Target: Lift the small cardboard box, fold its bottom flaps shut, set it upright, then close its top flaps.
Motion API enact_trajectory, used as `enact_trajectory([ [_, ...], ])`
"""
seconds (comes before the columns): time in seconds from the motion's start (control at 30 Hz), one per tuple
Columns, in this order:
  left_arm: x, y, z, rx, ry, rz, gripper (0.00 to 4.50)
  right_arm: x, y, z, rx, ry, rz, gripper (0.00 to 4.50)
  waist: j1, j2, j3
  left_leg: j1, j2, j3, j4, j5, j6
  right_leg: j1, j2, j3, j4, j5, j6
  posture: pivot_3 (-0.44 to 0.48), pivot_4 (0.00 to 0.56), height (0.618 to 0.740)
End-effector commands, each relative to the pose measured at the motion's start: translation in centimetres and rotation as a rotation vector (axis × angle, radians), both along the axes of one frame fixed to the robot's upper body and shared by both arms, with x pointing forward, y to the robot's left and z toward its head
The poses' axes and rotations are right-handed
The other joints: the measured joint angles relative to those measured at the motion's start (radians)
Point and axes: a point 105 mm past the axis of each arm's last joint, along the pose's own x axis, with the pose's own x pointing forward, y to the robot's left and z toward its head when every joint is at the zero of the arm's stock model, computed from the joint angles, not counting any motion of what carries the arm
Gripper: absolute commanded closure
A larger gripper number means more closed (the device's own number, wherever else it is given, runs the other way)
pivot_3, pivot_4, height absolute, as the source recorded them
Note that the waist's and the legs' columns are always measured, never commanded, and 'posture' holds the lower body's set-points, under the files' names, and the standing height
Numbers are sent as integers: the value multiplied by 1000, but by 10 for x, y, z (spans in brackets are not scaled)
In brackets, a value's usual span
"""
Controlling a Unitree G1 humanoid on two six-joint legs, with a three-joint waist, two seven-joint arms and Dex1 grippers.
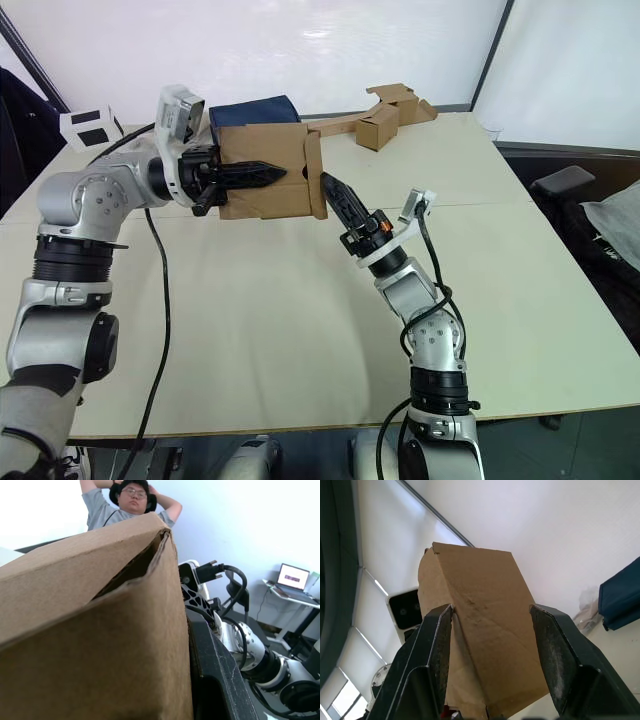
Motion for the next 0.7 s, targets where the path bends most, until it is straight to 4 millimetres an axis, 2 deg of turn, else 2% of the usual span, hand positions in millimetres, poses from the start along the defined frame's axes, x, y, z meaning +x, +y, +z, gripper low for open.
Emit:
enact_trajectory([
  [0.03, -7, -1, 12, -8, -59, -26, 4500, 1, 0, 6, 1, -22, -26, 1992, 0, 0, 0, 0, 0, 0, 0, 0, 0, 0, 0, 0, 0, 0, 0, 0, 150, 740],
  [0.37, -7, 1, 13, -9, -60, -14, 4500, 8, -7, 6, 5, -17, -78, 1992, 0, 0, 0, 0, 0, 0, 0, 0, 0, 0, 0, 0, 0, 0, 0, 0, 150, 740],
  [0.7, -5, 0, 13, -15, -58, -11, 4500, -4, 1, 11, 13, -55, -5, 1992, 0, 0, 0, 0, 0, 0, 0, 0, 0, 0, 0, 0, 0, 0, 0, 0, 150, 740],
])
